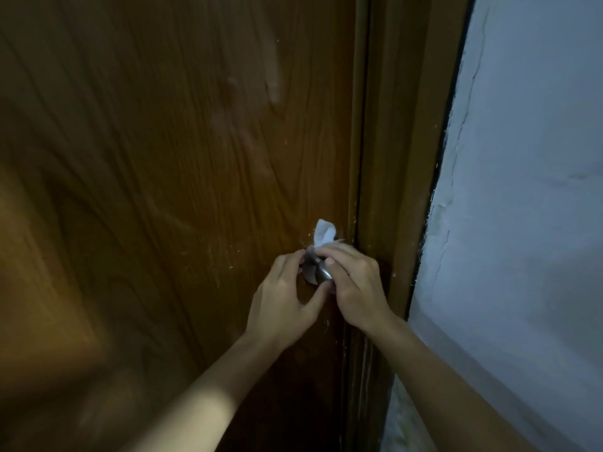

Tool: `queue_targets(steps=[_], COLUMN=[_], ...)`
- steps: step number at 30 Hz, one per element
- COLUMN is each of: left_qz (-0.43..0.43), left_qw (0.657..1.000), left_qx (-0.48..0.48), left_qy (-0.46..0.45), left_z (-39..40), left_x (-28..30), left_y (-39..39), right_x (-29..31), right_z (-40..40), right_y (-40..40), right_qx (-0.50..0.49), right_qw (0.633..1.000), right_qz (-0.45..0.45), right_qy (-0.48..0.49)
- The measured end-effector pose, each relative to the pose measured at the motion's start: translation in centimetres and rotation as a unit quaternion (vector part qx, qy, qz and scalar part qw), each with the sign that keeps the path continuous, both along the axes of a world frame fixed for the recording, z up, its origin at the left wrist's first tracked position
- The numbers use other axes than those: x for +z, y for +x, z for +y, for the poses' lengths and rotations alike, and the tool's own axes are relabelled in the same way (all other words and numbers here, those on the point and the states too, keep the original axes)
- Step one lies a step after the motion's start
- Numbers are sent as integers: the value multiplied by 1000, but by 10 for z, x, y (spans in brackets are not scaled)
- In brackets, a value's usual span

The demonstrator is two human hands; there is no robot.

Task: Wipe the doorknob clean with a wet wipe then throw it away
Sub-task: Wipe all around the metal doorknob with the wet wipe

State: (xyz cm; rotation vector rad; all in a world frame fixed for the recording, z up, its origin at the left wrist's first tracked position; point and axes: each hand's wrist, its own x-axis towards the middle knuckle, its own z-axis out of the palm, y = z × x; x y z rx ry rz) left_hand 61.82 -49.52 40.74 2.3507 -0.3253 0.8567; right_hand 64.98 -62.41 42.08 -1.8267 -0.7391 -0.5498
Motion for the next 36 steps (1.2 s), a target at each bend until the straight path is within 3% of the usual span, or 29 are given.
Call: queue_targets(steps=[3, 6, 10, 16, 21, 25, 27, 30, 36], left_qz=[8, 19, 42, 66, 85, 88, 91, 101, 102], left_qw=[1000, 1000, 999, 995, 993, 994, 994, 993, 994], left_qx=[-1, 4, 7, 46, 63, 57, 56, 56, 36], left_qy=[0, -6, -8, 51, 51, 41, 29, 10, -9], left_z=[-1, -2, -2, -7, -11, -11, -12, -13, -10], left_x=[2, 3, 2, 3, 9, 14, 15, 16, 15], left_y=[-1, -1, -1, -1, 2, 3, 3, 3, 3], right_x=[5, -4, -14, -6, -14, -18, -17, -17, -12], right_z=[-4, 0, 11, 0, 4, 7, 4, 2, -8], right_y=[3, 1, -3, -5, -3, -7, -6, -3, 1], right_qx=[24, -79, -162, -66, -142, -83, -62, -107, 9], right_qw=[999, 997, 987, 997, 990, 987, 993, 994, 989], right_qz=[-9, 1, -14, -31, -7, -84, -69, -5, -57], right_qy=[-26, 15, -1, -29, -11, -105, -78, 21, -137])
